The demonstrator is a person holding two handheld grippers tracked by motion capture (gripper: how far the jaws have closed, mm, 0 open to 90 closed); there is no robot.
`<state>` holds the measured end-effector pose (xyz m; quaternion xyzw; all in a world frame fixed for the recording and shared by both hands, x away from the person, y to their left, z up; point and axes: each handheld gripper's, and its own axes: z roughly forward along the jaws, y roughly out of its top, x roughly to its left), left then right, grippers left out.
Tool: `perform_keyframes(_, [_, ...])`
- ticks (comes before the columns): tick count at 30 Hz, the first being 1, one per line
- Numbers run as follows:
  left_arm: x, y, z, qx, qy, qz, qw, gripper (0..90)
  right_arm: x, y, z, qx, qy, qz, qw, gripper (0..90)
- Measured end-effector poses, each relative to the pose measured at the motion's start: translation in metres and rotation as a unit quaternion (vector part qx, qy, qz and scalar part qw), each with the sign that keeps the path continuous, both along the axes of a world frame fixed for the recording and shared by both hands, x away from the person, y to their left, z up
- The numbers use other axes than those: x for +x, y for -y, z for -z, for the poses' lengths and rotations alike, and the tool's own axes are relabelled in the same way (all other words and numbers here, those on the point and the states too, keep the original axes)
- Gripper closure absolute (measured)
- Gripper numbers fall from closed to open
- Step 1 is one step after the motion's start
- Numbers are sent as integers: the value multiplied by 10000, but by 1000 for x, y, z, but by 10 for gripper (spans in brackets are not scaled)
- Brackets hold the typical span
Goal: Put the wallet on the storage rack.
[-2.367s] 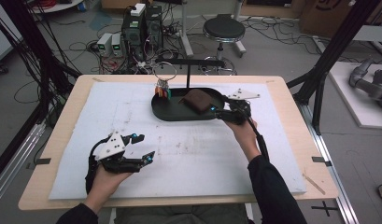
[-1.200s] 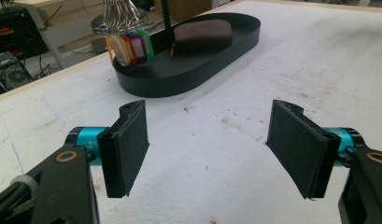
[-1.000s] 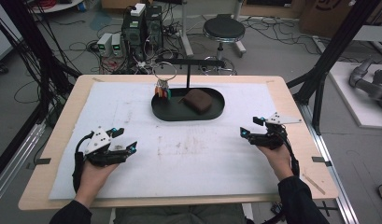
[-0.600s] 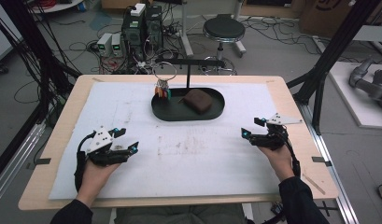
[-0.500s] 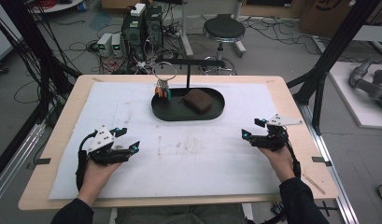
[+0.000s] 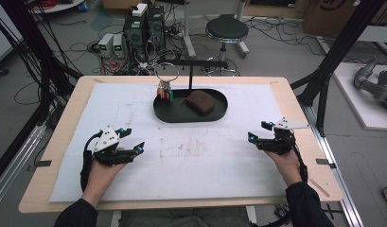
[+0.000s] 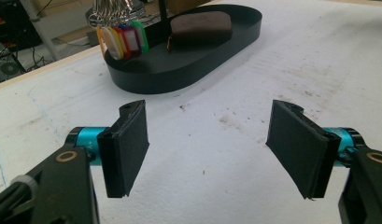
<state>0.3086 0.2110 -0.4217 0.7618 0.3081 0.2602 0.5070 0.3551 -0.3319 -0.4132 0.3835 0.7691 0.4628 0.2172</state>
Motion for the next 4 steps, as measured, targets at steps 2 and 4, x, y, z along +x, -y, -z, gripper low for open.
perform_keyframes(2, [0,-1,0,8,0,-20,10000,290,1,0,1,-24,9,-11,10000,216])
perform_keyframes(4, [0,-2,0,33,1,-61,10000,290,2,-1,1,-28,5,-25,10000,216])
